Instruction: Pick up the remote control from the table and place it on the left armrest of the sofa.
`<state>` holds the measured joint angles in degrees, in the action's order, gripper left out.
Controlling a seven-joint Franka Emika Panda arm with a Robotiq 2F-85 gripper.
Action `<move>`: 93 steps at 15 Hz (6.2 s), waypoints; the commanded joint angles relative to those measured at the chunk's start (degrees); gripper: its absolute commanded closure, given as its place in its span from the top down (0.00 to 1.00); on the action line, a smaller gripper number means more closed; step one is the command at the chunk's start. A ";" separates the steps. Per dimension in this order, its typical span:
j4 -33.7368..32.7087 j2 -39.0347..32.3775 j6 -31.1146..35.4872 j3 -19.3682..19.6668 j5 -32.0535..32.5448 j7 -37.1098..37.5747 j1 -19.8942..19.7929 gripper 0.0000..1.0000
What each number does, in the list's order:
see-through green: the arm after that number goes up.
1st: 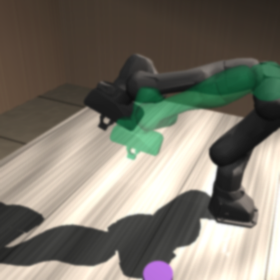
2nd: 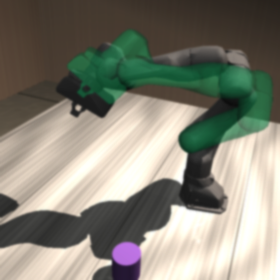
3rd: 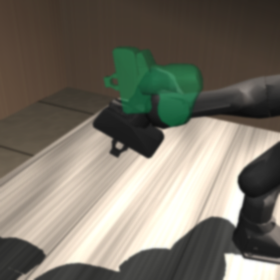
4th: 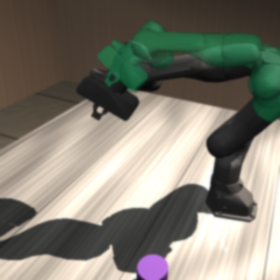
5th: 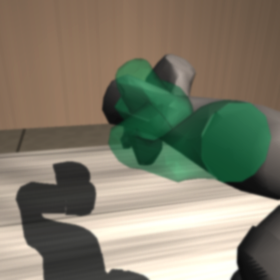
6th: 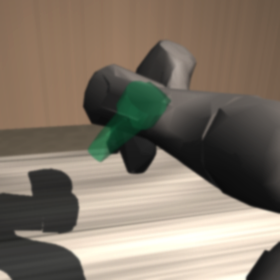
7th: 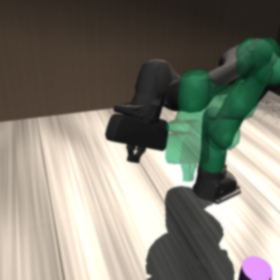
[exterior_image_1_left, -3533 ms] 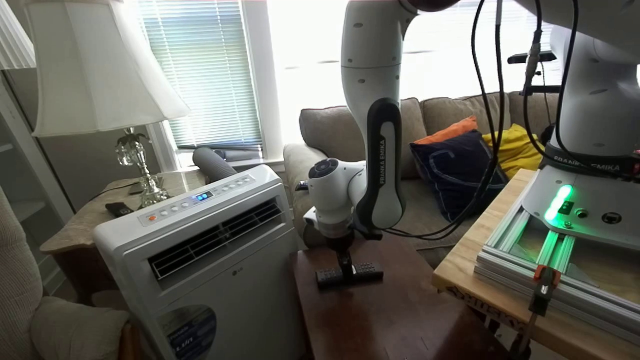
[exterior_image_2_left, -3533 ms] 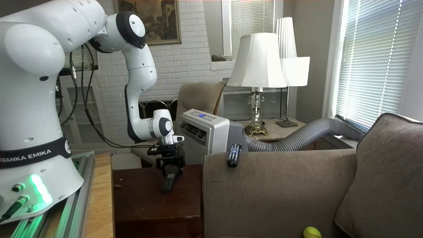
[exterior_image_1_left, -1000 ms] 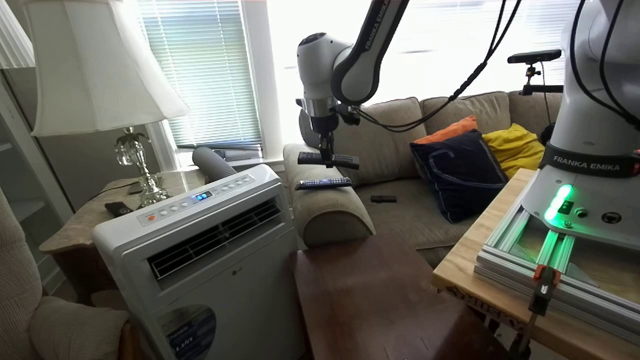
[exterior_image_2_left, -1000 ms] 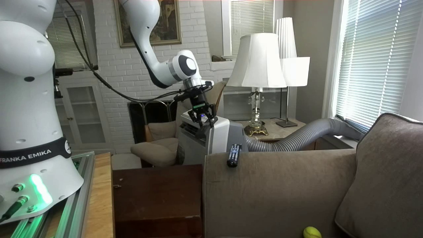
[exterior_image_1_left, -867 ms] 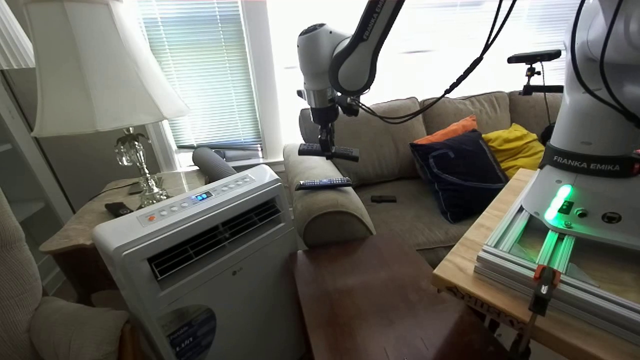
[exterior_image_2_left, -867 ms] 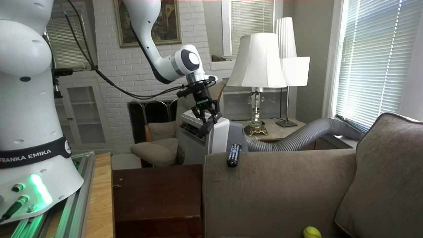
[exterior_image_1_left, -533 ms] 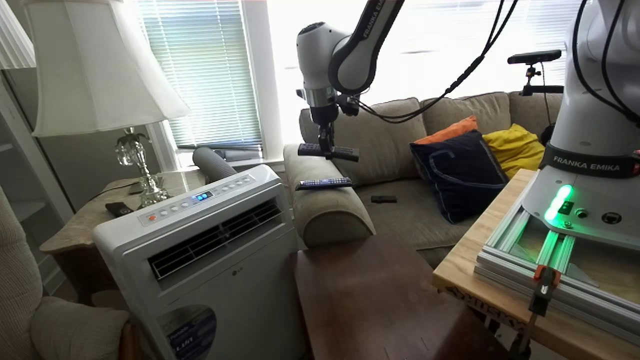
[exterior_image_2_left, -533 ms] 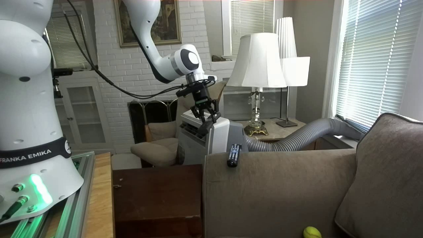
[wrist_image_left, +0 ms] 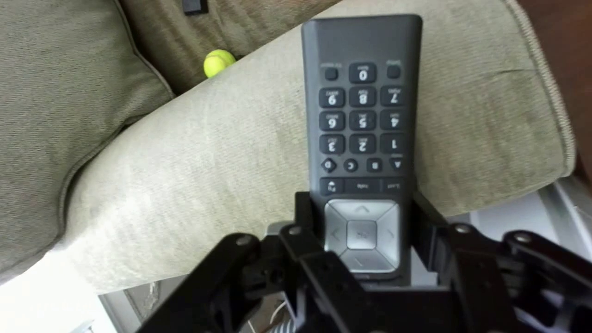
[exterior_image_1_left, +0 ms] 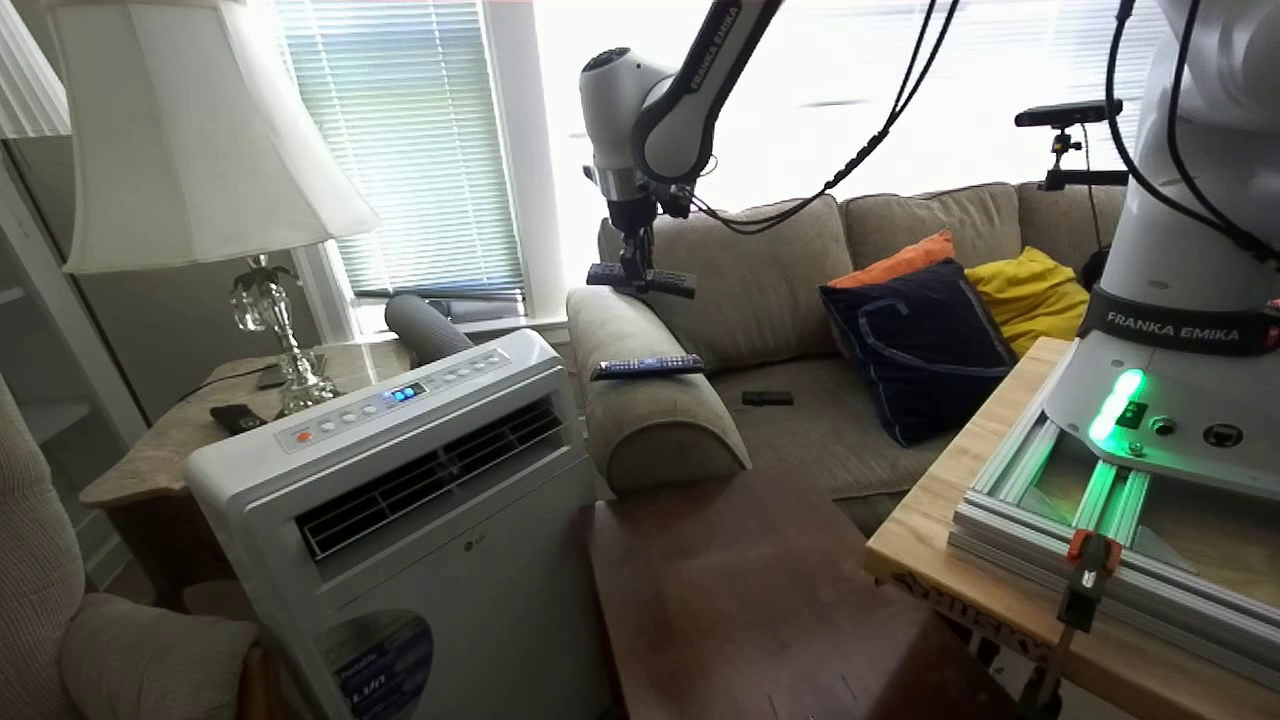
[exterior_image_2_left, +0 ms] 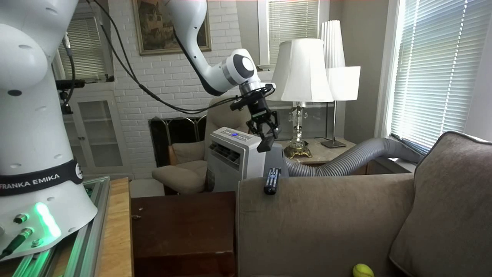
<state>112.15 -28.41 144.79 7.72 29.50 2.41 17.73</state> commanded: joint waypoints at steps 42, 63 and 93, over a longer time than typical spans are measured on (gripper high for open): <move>-63.15 -45.71 -24.08 -10.71 -14.63 -49.07 -20.70 0.28; -66.94 -49.76 -23.97 -11.07 -16.34 -46.89 -19.08 0.28; -44.55 -17.13 -28.41 -4.18 -14.85 6.12 -8.35 1.00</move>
<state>56.26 -54.59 116.56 2.11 15.05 0.44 8.69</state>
